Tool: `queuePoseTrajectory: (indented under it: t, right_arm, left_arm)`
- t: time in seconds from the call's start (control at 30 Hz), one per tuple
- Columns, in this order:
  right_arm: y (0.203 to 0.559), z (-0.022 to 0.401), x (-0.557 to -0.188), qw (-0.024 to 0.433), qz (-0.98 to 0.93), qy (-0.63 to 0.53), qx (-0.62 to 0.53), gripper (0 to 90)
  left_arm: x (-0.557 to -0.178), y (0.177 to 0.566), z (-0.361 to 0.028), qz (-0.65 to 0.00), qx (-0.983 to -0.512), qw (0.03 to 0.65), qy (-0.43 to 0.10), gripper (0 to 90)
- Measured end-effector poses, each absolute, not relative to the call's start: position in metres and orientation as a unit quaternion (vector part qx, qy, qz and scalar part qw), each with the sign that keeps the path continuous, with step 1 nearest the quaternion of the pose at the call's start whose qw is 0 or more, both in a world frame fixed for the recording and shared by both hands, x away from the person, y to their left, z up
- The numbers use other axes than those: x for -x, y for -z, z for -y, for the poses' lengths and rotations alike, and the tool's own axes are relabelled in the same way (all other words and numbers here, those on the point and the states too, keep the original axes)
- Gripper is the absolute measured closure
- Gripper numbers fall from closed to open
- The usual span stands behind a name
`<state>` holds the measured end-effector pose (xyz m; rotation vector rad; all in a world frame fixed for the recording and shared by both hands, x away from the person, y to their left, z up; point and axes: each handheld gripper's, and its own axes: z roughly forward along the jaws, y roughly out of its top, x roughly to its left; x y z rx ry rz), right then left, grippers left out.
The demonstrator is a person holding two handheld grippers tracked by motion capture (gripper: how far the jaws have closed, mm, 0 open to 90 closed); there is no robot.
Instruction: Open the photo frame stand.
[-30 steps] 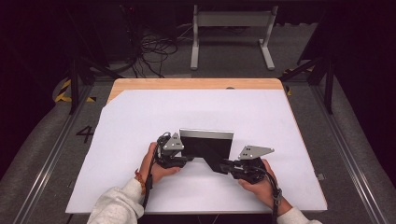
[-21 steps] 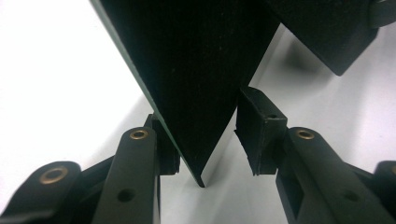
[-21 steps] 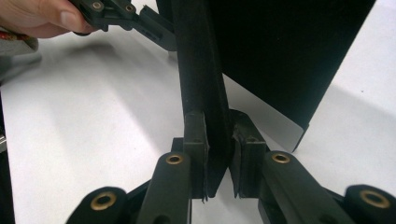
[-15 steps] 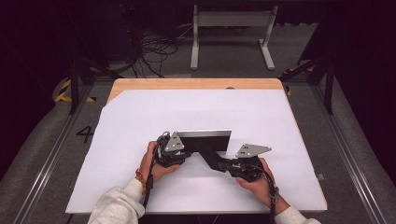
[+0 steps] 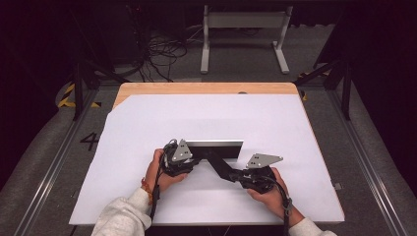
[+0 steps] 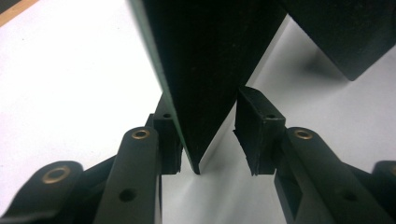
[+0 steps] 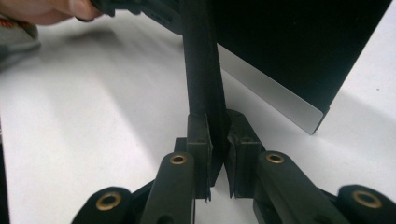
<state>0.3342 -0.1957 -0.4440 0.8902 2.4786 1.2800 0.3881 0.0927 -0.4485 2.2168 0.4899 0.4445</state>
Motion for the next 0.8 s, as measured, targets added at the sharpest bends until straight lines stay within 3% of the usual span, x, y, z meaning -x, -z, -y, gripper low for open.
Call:
queuePoseTrajectory:
  t: [0.8]
  right_arm:
    - [0.443, 0.199, -0.329, 0.119, -0.85, -0.421, -0.293, 83.1]
  left_arm:
    - [-0.384, 0.44, -0.105, -0.181, -0.873, 0.422, -0.163, 69.9]
